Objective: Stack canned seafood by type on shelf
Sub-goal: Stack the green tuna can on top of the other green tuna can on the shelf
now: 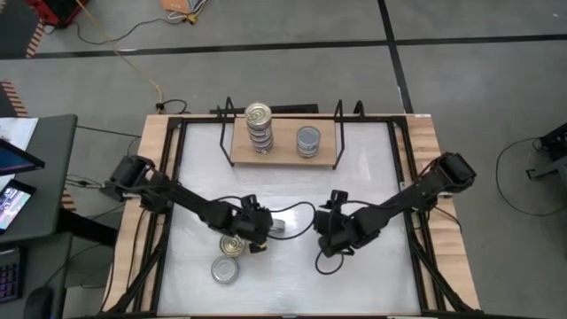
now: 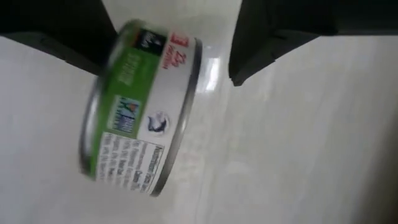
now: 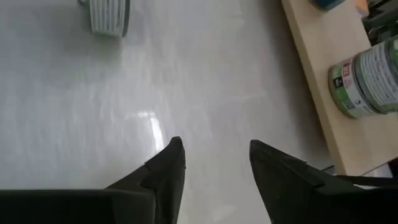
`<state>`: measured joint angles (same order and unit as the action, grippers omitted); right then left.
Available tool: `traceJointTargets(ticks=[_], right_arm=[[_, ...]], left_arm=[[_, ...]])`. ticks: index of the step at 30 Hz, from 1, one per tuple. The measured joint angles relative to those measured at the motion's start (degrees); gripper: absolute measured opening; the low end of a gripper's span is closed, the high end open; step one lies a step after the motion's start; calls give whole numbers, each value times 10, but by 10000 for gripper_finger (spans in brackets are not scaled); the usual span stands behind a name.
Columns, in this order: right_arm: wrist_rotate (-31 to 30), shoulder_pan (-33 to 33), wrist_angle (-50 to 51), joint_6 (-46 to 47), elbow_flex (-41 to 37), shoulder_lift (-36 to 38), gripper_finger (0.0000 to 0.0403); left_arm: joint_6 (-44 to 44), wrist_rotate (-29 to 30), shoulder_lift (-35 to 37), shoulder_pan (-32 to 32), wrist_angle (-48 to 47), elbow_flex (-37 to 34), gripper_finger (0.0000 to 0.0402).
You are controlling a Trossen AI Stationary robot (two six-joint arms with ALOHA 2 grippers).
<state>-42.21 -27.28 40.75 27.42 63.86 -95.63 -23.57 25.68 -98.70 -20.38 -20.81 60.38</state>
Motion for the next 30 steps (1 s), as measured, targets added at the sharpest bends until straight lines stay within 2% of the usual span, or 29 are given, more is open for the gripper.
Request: traceJointTargets(ticks=[7, 11, 17, 22, 26, 30], right_arm=[[-41, -21, 9, 24, -11, 18, 205], [-44, -24, 10, 52, -25, 20, 199], [-44, -31, 9, 93, -33, 19, 196], [-45, -40, 10, 124, -33, 19, 195], [-66, -51, 9, 152, -33, 19, 195], [-89, -62, 5, 183, -33, 19, 195]], left_arm=[[112, 9, 13, -2, 27, 0, 178], [189, -6, 13, -1, 54, 0, 137], [249, -5, 23, 22, 75, -1, 137], [294, 79, 56, 55, 89, -1, 147], [373, 152, 78, 89, 166, -1, 145], [477, 148, 79, 122, 279, -1, 146]])
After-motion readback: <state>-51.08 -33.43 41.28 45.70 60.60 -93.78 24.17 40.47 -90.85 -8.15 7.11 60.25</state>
